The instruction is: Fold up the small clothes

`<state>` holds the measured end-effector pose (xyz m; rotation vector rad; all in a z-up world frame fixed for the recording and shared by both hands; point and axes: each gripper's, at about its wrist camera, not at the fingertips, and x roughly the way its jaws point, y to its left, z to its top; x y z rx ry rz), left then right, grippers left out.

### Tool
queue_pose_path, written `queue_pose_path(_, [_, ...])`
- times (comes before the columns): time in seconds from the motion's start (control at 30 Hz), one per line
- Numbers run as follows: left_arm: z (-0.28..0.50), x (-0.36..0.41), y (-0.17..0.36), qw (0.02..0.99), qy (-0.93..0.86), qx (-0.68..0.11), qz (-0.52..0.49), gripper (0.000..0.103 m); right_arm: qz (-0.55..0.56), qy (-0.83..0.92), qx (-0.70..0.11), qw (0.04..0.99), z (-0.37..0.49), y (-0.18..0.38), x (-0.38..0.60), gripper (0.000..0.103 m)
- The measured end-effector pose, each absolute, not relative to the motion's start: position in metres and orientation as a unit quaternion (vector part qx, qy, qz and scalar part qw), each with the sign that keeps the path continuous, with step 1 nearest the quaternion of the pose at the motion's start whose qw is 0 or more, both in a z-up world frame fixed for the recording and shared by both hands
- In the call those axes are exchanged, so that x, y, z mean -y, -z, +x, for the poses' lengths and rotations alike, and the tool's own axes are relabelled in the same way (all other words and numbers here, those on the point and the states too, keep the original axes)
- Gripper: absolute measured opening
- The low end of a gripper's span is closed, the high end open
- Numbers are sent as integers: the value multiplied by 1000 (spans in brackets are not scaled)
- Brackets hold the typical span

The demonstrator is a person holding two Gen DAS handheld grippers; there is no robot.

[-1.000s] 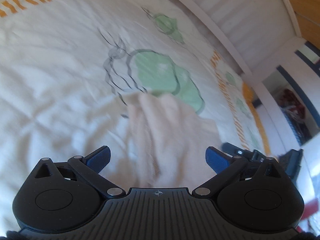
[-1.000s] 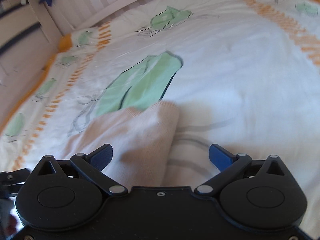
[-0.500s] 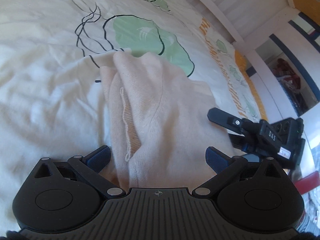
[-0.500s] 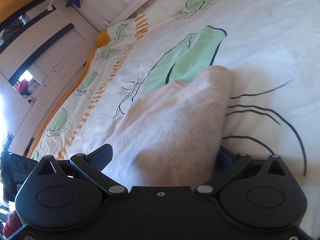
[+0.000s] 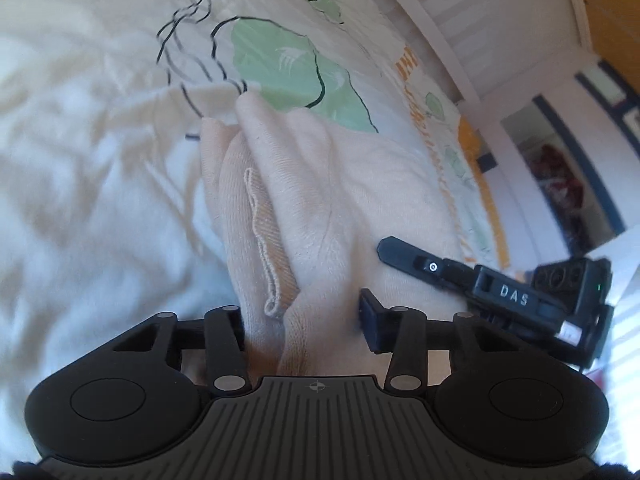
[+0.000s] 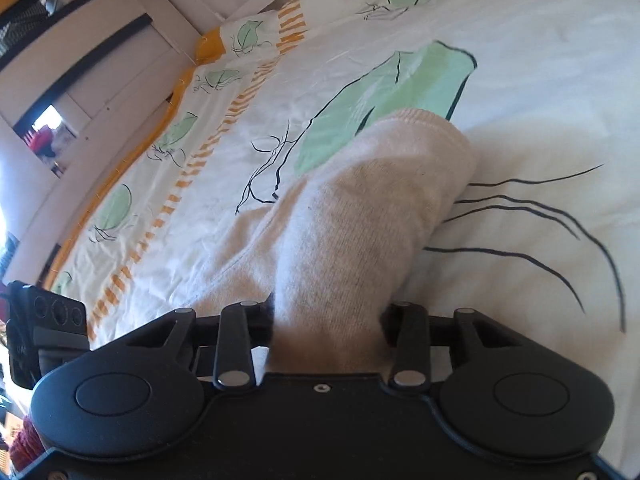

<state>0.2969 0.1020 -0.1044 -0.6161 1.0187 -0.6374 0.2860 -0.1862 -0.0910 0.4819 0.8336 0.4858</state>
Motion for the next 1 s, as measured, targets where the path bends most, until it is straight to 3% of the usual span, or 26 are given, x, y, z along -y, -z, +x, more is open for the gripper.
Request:
queue_pose_path(0.47, [160,-33,89,756,341,-511,-226,43,199,-184,-450,851,131,68,233,50])
queue_pose_path(0.6, [130,-27,93,764,332,-512,-210,44,170,-158,-451,862,95,72,241,63])
queue_pose_path(0.73, [119,-42,91,792,297,-493,-204,54,180,-116,-439,873,73,77,256,75])
queue_pose_path(0.83, [108,-52,84,818,270,-480,-166,63,205,-98,-426,876,61,78,265,80])
queue_pose_path(1.0, [88,-63,68,845,232,-467,-118,66,207,-81,-391,893,40,71,268,86])
